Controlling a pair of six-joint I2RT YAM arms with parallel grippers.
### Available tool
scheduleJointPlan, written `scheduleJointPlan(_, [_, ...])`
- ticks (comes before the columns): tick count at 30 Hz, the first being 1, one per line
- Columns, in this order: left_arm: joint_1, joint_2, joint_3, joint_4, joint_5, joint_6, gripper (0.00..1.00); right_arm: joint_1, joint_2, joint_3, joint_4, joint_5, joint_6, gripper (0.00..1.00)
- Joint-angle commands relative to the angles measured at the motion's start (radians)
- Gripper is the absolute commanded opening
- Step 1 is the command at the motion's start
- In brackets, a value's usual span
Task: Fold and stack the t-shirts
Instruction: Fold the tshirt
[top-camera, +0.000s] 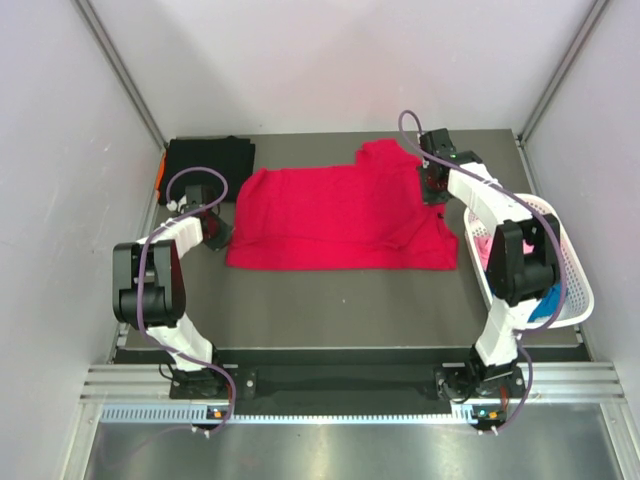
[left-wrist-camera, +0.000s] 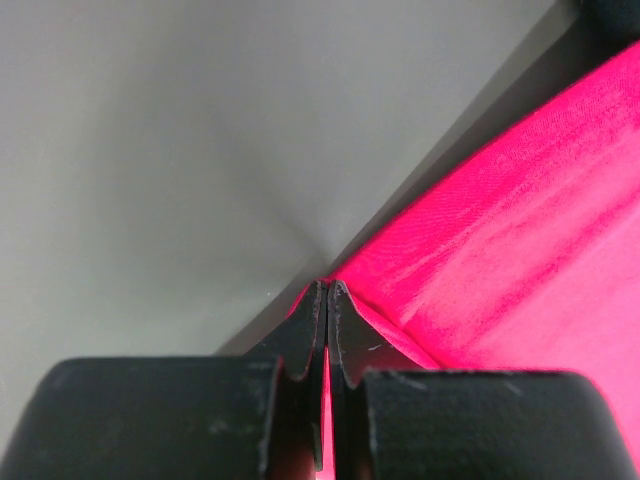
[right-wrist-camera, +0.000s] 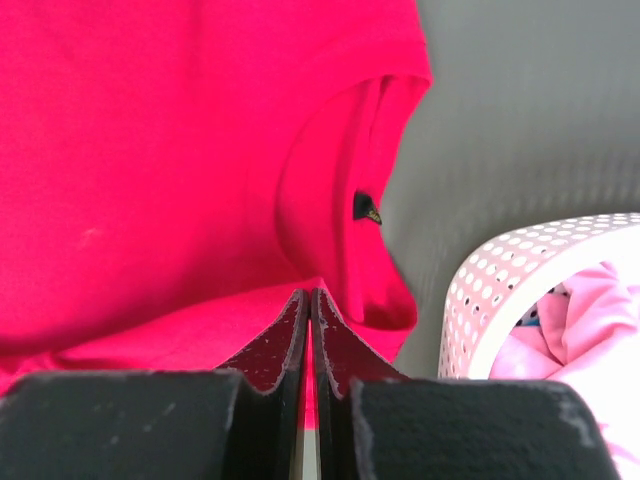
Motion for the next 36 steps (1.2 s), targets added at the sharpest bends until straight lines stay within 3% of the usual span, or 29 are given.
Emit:
scheduleJointPlan(1, [0.004,0.010,0.030,0.042,-0.026,0.003,0.00,0.002,0.018,0.069,-0.020,0.066,0.007,0.00])
scheduleJointPlan(24, [0.004,0.001,0.041,0.019,-0.108,-0.112,0.00,-0.014,0.036,0.037,0.008,0.149,0.038,0.00])
scheduleJointPlan(29, [0.004,-0.004,0.030,0.084,-0.054,-0.119,0.00,-0.014,0.061,0.021,0.066,0.137,0.024,0.00])
scheduleJointPlan(31, [0.004,-0.005,0.039,0.082,-0.034,-0.113,0.08,-0.012,0.059,0.031,0.083,0.115,0.029,0.00])
scheduleJointPlan(33, [0.004,-0.007,0.070,0.039,-0.048,-0.098,0.22,-0.008,0.053,0.049,0.088,0.086,0.039,0.06])
scheduleJointPlan(34, [0.004,-0.018,0.080,0.027,-0.054,-0.087,0.22,-0.005,0.049,0.084,0.071,0.077,0.046,0.17])
scheduleJointPlan(36, [0.004,-0.042,0.102,-0.028,-0.097,-0.064,0.22,0.002,0.041,0.115,0.047,0.037,0.081,0.22])
